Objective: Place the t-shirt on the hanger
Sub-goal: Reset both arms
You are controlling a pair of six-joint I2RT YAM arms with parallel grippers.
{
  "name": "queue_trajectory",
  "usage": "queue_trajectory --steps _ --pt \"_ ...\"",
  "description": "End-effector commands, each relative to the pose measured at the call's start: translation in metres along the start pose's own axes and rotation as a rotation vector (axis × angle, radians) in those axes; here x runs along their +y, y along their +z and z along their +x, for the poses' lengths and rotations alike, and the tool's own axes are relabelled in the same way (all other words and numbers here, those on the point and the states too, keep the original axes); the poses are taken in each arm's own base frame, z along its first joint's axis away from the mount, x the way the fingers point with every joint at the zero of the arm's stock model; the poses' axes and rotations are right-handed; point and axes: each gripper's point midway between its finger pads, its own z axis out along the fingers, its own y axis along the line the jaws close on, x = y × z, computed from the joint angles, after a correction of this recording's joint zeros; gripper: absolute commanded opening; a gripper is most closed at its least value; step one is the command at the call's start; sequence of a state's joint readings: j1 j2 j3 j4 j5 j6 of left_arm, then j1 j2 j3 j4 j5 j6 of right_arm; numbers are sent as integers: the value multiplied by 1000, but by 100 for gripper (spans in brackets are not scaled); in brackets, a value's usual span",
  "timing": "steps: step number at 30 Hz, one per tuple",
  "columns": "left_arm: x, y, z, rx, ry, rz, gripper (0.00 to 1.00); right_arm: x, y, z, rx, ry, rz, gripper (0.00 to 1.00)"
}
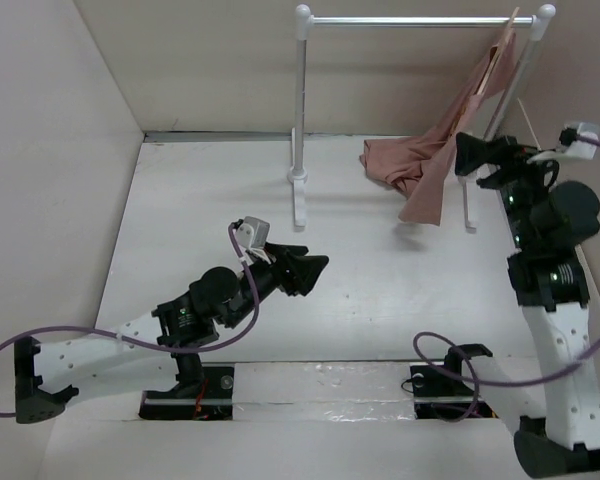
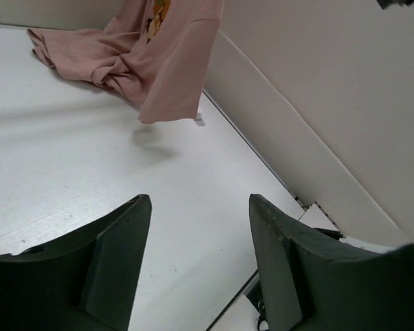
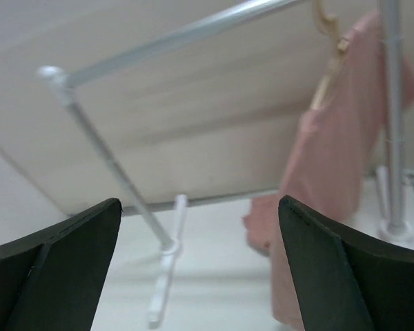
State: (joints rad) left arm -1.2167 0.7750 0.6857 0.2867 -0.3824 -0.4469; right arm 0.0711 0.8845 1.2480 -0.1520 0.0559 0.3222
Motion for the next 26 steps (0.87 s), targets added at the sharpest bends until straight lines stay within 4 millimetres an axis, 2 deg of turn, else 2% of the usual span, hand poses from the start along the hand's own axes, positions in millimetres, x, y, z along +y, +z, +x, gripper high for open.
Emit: queue_trajectory --steps 1,2,3,4,5,6,7,9,11,12,14,17,18,21,23,26 --pt "-2 -15 -38 -70 -26 -29 57 59 -53 -48 -178 63 -278 100" --pt "0 -19 -47 -90 -35 -47 58 71 -67 -46 -179 66 -361 100" --pt "6 -27 -56 -104 -40 -75 61 89 -92 -39 -163 76 -490 100" --pt "5 -31 -61 -109 -45 -72 62 91 -99 -37 -171 80 -506 100" --pt "12 -35 -66 -123 -41 -109 63 104 -115 -28 -132 69 -606 100" --pt "20 -41 -67 -117 -31 -141 64 107 -127 -11 -68 48 -656 100" --pt "23 -50 -76 -141 -40 -151 64 110 -145 -16 -87 31 -690 100" --pt "33 -62 -92 -178 -44 -204 66 107 -164 9 8 -13 -717 100" --pt "43 -77 -105 -205 -43 -241 66 105 -195 6 -13 -57 -743 100" --pt "45 -82 -110 -219 -49 -251 67 101 -204 14 16 -83 -739 100" --pt "49 -92 -116 -234 -57 -262 67 92 -228 3 -50 -115 -707 100" --pt "53 -99 -122 -243 -59 -276 67 56 -231 -10 -133 -101 -485 100" --pt "54 -100 -124 -246 -56 -282 67 35 -232 -14 -162 -83 -362 100" --pt "53 -101 -127 -246 -41 -284 67 9 -227 -14 -170 -70 -220 100" --pt "51 -97 -125 -239 -30 -283 67 6 -223 -7 -139 -71 -203 100" --pt "53 -92 -120 -223 -16 -297 69 12 -214 3 -103 -80 -235 100"
